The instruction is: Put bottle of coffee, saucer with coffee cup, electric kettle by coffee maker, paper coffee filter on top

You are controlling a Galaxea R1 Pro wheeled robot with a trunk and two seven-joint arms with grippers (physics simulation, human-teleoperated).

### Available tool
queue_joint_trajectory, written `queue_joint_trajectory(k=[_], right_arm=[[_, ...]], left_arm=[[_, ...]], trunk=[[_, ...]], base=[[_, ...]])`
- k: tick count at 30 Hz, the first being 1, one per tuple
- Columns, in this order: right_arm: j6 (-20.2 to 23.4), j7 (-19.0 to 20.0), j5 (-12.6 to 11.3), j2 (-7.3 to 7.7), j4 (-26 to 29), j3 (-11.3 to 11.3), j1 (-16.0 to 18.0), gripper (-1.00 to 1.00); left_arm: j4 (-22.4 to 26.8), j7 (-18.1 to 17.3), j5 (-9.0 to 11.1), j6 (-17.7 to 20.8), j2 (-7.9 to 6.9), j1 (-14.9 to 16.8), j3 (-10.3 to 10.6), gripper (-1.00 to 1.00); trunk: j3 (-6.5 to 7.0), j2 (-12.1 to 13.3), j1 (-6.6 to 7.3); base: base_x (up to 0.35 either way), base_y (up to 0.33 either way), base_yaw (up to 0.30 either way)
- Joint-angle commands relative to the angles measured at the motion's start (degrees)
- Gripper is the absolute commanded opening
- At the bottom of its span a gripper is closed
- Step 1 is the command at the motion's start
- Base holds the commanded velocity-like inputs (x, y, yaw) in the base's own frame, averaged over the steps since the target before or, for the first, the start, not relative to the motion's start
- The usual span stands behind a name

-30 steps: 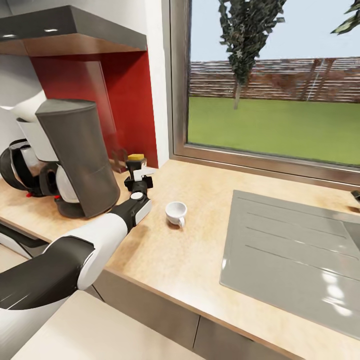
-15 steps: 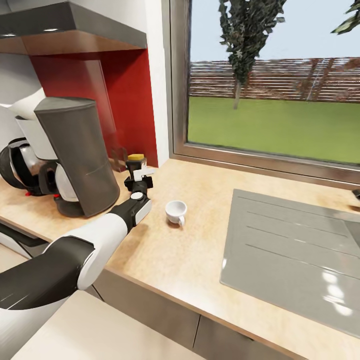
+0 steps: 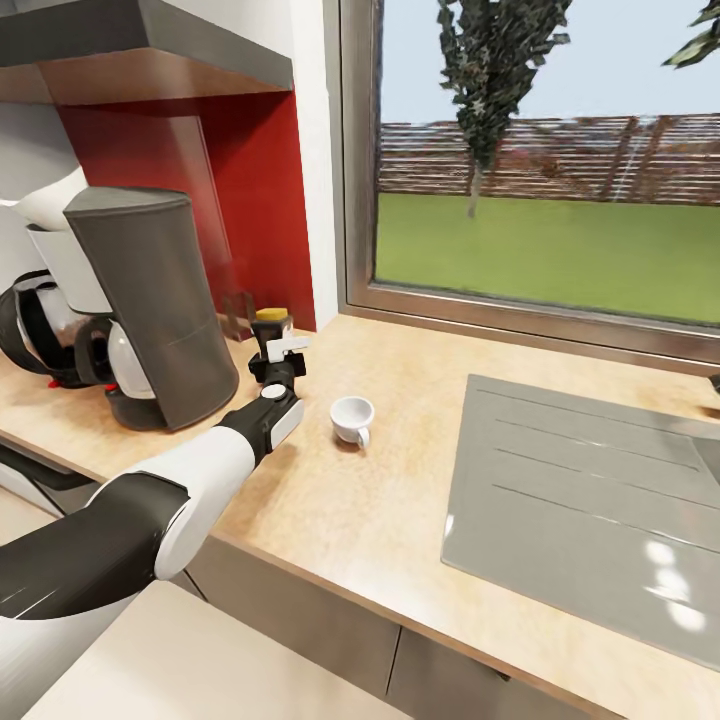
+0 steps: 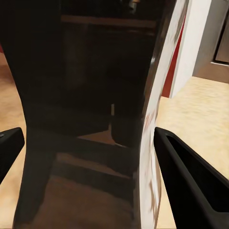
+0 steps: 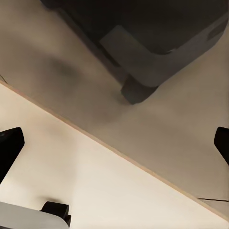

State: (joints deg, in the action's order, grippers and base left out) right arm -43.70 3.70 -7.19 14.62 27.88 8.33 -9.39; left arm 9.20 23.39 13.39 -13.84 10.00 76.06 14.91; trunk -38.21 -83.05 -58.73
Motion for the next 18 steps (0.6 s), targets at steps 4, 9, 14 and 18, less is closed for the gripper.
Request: queue_joint_trajectory(k=[4,9,14,18], right_arm=[[-0.07,0.34,-0.63,0.06,0.07,0.24,-0.02,1.0],[-0.07,0.34,-0.63,0.06,0.07,0.28,-0.02,1.0],[-0.07,0.34,-0.63,0.06,0.07,0.26,-0.02,1.0],[-0.06,0.34,-0.63,0.06,0.07,0.24,-0.02,1.0]], left_arm=[[-0.06,0.26,0.5,-0.22,0.0,0.05,0.49,-1.0],[-0.06,0.26,0.5,-0.22,0.0,0.05,0.55,-1.0],[-0.06,0.26,0.5,-0.22,0.0,0.05,0.56,-1.0],[-0.06,0.26,0.5,-0.22,0.0,0.05,0.56,-1.0]], trunk=[[-0.04,-0.03,0.0],[-0.58,-1.23,-0.66],[-0.76,-1.63,-0.88],[-0.76,-1.63,-0.88]], base=[[0.0,0.0,0.0],[0.0,0.0,0.0],[0.0,0.0,0.0],[0.0,0.0,0.0]])
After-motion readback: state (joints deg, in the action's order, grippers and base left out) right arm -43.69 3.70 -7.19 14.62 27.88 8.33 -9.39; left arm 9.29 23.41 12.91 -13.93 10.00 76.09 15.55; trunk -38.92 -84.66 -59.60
